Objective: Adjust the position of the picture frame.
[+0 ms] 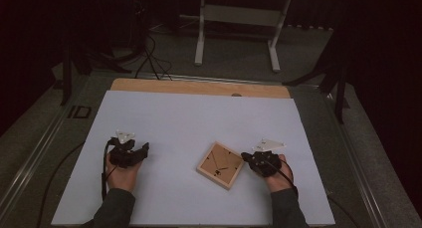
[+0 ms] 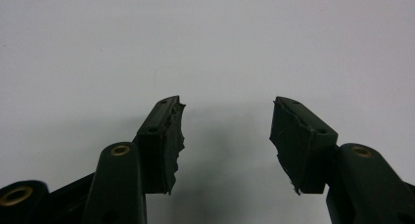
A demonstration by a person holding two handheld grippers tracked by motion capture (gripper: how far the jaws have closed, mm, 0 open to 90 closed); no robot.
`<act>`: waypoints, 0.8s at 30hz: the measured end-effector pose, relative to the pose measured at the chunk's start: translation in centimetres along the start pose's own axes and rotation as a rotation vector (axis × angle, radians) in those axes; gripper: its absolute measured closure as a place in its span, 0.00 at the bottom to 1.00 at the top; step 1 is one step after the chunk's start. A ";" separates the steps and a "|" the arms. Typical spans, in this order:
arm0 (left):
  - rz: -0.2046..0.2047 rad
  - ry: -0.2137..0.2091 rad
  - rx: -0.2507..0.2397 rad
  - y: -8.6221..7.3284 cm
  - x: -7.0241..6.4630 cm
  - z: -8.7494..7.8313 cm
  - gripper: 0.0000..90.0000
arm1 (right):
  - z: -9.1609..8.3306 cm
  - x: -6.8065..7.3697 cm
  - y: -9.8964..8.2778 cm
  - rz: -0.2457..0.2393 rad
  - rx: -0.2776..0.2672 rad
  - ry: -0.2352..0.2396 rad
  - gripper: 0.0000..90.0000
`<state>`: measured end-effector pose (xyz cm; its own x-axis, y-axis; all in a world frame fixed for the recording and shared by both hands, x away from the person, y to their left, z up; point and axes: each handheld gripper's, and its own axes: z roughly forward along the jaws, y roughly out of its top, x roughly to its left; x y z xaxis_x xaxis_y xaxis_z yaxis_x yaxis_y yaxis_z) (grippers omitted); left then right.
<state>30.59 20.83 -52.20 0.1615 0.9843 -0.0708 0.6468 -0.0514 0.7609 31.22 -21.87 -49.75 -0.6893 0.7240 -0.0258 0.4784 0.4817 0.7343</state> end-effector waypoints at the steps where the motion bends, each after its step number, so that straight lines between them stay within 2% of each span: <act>1: 0.000 -0.002 0.000 0.0 0.0 0.0 0.50 | 0.0 0.0 -0.1 -0.001 0.007 0.002 0.99; 13: -0.003 -0.009 -0.005 0.0 0.1 -0.2 0.51 | 0.2 -0.3 -1.6 0.000 0.099 0.014 0.99; 19: 0.002 -0.014 -0.006 0.0 0.0 -0.2 0.51 | 0.5 -0.3 -1.9 0.005 0.128 0.022 0.99; 24: 0.010 -0.021 -0.002 0.0 -0.2 -0.2 0.52 | 0.8 -0.2 -1.8 0.005 0.129 0.020 0.99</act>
<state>30.40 20.66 -52.02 0.1836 0.9800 -0.0770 0.6434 -0.0606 0.7631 30.94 -22.53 -51.65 -0.6969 0.7172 -0.0080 0.5467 0.5384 0.6413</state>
